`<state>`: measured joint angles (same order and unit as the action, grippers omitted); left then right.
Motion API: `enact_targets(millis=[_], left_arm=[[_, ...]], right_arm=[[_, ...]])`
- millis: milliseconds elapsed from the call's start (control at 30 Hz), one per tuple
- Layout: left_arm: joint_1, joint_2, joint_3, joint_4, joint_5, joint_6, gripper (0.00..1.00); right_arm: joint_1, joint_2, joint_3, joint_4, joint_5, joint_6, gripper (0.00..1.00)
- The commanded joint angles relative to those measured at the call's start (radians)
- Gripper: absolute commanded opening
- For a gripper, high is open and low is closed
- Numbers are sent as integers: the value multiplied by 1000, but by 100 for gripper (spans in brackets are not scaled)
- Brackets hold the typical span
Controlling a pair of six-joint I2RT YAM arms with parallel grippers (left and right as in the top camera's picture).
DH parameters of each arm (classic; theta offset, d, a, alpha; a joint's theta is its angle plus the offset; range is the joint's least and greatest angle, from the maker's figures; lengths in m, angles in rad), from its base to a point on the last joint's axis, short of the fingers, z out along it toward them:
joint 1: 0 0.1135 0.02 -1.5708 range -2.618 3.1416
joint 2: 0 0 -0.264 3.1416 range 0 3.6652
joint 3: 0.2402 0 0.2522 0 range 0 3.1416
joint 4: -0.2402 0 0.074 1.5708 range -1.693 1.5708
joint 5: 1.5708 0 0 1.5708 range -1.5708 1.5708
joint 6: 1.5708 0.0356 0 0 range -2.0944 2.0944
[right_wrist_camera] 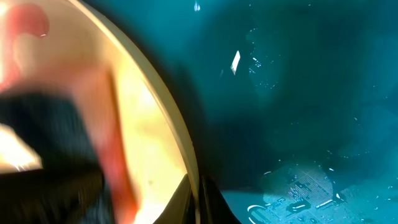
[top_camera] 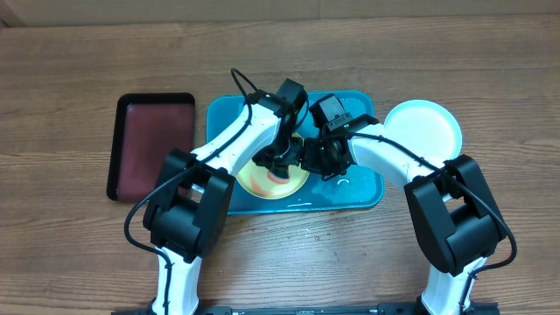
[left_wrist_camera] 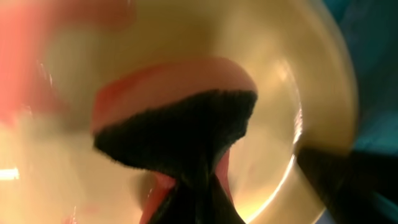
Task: Clean dirty plates on tray and stack at the side
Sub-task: 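Scrub the yellow plate with the sponge using the left gripper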
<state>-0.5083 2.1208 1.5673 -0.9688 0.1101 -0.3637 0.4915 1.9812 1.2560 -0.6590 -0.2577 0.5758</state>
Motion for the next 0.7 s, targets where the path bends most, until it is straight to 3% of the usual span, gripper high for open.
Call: enact_targets(millis=[0, 267, 400, 533, 667], left_arm=[[19, 2, -1, 102, -41, -68, 4], [50, 2, -1, 142, -436, -202, 4], [51, 2, -1, 64, -523, -212, 4], [51, 2, -1, -36, -427, -176, 4], [51, 2, -1, -82, -106, 61, 4]], right_arm=[[9, 34, -26, -9, 10, -5, 4], [9, 34, -26, -11, 10, -5, 4], [9, 34, -26, -11, 11, -5, 4], [9, 34, -26, -11, 13, -5, 4], [9, 34, -26, -11, 13, -5, 4]])
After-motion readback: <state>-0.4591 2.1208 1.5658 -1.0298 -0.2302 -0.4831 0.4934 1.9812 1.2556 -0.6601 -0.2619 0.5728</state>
